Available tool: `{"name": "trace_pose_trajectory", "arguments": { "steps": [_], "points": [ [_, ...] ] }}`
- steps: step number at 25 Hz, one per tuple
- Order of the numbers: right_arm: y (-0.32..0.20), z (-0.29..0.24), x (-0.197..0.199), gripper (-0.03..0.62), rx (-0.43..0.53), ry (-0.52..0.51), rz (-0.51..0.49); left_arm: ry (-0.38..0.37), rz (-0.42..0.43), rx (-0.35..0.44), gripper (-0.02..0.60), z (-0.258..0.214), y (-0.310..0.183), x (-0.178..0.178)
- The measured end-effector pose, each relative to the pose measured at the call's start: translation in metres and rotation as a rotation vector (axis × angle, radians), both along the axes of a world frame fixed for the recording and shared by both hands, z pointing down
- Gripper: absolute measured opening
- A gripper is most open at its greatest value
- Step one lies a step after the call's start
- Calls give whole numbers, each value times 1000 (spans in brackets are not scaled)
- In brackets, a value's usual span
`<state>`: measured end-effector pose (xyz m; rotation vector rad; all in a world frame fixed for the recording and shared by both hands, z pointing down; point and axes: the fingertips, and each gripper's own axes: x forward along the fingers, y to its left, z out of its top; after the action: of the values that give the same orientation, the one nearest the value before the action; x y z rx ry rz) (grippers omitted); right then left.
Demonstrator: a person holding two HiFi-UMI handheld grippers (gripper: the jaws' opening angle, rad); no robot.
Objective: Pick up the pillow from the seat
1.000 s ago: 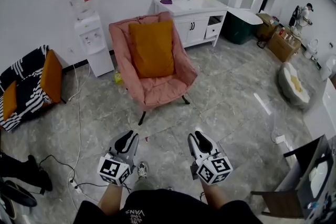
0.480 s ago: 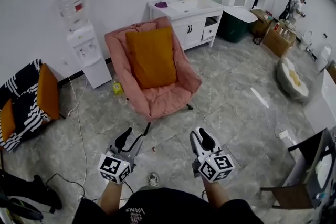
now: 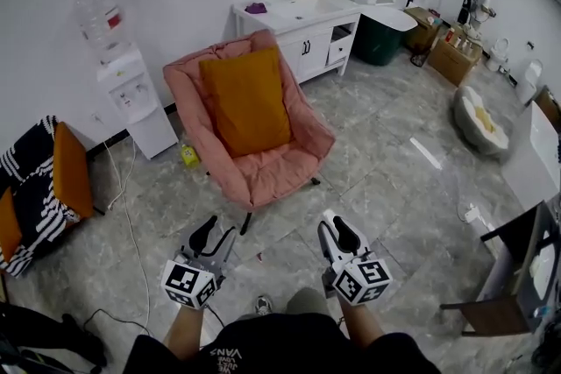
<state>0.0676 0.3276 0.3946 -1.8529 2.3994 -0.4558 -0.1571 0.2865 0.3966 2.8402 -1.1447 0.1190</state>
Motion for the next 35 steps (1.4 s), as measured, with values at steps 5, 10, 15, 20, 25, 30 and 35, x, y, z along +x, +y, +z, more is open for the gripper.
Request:
{"name": "trace_pose_trajectory", "arguments": {
  "steps": [5,10,15,20,25,30,35],
  "points": [
    [-29,5,22,137,-8,-1,4,-8,0,-28,183,11,-26,19],
    [-79,6,50,137,-14,3,-32,-1,-34,-27,183,8,-68,49],
    [-131,-1,79,137,2,12,-97,11,-91,-7,184,0,-107,82],
    [-171,-9,115,137,21,20,-158,22,-162,0,184,-2,-132,113],
    [-202,-6,136,137,17,21,-231,23,-249,-8,183,3,-147,129],
    [-231,2,141,137,4,20,-299,13,-318,-27,184,11,-156,132],
    [-259,12,132,137,-15,15,-336,7,-372,-59,183,21,-175,118]
  ]
}}
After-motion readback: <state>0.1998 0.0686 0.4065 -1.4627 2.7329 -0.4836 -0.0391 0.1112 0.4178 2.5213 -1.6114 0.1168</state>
